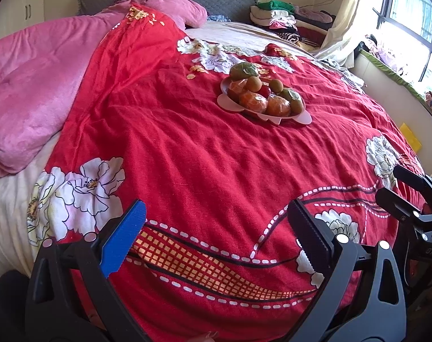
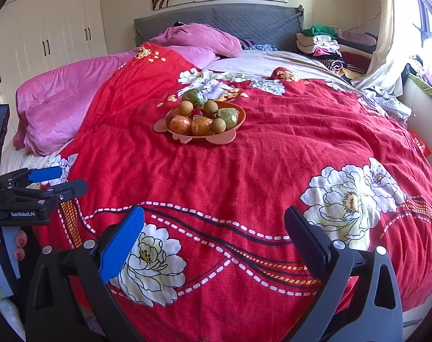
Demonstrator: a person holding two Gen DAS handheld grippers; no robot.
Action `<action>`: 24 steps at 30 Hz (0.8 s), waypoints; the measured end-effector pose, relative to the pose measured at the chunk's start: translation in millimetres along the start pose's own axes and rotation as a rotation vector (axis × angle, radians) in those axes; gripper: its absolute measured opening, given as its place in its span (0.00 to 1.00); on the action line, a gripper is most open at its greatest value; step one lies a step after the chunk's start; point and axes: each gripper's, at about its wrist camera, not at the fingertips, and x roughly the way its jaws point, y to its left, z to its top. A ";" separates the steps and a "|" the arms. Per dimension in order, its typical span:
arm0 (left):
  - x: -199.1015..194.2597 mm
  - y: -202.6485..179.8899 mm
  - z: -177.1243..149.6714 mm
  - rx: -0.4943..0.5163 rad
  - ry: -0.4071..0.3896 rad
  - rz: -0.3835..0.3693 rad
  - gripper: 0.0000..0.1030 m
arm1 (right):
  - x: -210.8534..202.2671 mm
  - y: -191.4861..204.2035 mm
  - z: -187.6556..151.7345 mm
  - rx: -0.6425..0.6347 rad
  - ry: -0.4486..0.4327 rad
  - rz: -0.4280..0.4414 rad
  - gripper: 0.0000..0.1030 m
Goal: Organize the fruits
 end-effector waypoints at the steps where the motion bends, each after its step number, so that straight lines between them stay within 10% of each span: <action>1: 0.2 -0.2 -0.1 0.000 0.001 -0.001 0.91 | -0.3 -0.1 0.3 0.001 0.000 0.000 0.95; 24: -0.4 0.0 -0.1 0.007 0.001 0.019 0.91 | -0.2 0.1 0.2 0.005 0.003 -0.001 0.95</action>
